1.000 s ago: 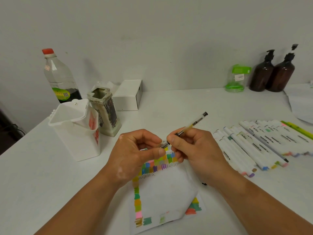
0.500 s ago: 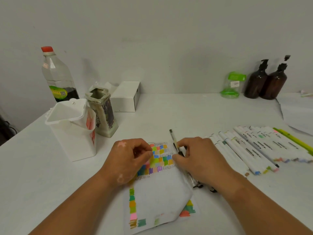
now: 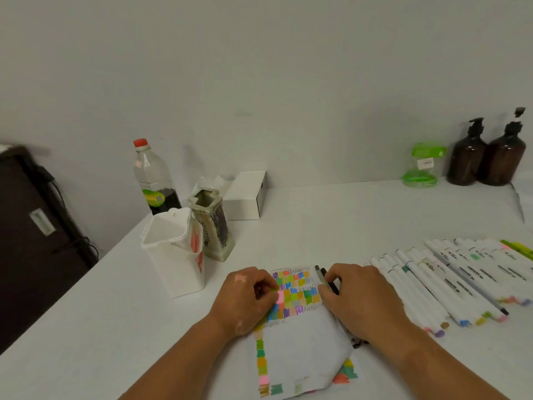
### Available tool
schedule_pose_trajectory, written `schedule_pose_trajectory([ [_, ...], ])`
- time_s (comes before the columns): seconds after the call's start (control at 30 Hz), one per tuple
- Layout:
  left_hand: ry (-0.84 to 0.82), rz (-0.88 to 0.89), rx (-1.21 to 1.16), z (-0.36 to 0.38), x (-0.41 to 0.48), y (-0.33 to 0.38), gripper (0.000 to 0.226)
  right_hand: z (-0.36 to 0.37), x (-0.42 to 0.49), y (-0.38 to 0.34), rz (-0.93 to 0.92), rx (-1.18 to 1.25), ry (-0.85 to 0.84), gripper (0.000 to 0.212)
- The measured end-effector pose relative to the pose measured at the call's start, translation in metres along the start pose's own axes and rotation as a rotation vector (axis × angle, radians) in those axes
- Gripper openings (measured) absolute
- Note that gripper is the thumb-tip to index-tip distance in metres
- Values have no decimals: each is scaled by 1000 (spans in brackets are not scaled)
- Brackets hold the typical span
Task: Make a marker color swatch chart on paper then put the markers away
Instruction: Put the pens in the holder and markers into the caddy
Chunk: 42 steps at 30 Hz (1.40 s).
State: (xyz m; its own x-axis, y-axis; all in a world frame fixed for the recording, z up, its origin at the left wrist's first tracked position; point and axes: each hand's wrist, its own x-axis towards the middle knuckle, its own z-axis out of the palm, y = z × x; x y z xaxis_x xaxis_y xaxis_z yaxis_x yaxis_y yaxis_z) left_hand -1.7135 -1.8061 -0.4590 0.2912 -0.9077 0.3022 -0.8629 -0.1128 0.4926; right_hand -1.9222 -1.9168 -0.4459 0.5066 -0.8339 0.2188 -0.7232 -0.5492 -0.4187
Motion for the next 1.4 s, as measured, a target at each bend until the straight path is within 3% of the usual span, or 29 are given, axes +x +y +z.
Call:
schedule_pose_trajectory([
  [0.13,31,-56,60,-22,5,13,8,-5,-3,-6,-15,83,16,20],
  [0.27,150,-12,272,-85,45,28,15,-6,-7,-12,-37,156,9,16],
  [0.33,200,-85,421,-120,78,29,22,-6,-9,-13,-58,177,-12,14],
  [0.5,72,-416,820,-153,131,3,45,-9,-8,-15,-53,206,-68,17],
  [0.67,-10,-497,999,-131,151,-28,65,-11,-3,-13,-38,241,-90,19],
  [0.87,7,-532,990,-118,166,-40,52,-7,1,-11,-64,248,-131,19],
  [1.0,115,-510,917,-114,166,-38,57,-2,2,-9,-68,249,-133,20],
  [1.17,156,-325,952,-116,160,10,65,-7,1,-9,-29,233,-92,20],
  [1.4,148,-146,691,-108,76,90,68,-34,4,10,45,336,68,17],
])
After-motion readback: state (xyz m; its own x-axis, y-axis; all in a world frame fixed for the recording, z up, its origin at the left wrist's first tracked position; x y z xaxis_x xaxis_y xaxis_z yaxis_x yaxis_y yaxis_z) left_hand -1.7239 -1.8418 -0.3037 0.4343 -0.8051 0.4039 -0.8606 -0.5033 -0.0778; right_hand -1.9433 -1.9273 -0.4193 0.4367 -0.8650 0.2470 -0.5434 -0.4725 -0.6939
